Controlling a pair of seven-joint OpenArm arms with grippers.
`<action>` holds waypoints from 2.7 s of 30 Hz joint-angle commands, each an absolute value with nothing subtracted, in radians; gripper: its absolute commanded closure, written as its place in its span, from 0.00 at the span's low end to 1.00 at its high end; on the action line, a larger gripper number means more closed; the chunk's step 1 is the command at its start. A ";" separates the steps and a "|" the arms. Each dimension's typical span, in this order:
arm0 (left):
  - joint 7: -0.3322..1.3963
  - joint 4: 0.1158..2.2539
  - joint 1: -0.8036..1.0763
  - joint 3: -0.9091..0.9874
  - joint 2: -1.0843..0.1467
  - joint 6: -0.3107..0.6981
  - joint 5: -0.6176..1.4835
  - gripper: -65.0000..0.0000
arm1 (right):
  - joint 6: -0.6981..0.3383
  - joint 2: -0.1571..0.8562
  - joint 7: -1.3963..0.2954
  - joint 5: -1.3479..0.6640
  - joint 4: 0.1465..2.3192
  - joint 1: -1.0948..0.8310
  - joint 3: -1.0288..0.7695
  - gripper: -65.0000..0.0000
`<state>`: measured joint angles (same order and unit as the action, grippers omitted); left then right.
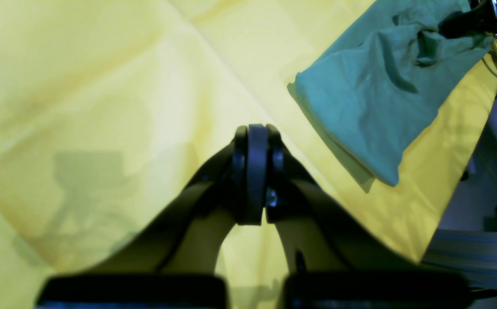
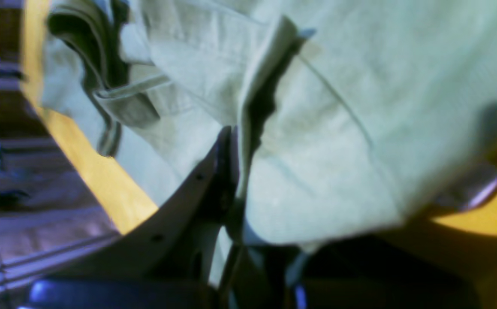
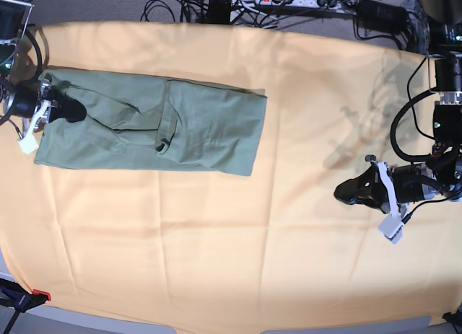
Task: Fold the T-shirt properly
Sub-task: 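Lift and fold the held end over toward the left gripper with the right gripper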
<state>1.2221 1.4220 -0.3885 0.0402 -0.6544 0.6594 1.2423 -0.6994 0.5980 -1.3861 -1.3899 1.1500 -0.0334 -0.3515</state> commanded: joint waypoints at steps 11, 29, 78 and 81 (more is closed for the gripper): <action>1.196 1.438 -0.413 0.049 -0.673 0.662 1.238 1.00 | -0.698 0.628 -1.249 -0.950 1.487 -0.025 -0.535 1.00; 1.196 1.438 -0.413 0.049 -0.673 0.661 1.238 1.00 | -0.698 0.387 -1.310 -1.254 2.162 -0.226 -0.575 1.00; 1.210 1.625 -0.413 -0.059 -0.661 0.698 1.289 1.00 | -0.698 0.404 -0.904 -0.714 1.990 0.052 -0.139 1.00; 1.199 1.722 -0.413 -0.165 -0.659 0.698 1.274 1.00 | -0.698 0.444 -0.907 -0.736 1.872 0.120 -0.122 1.00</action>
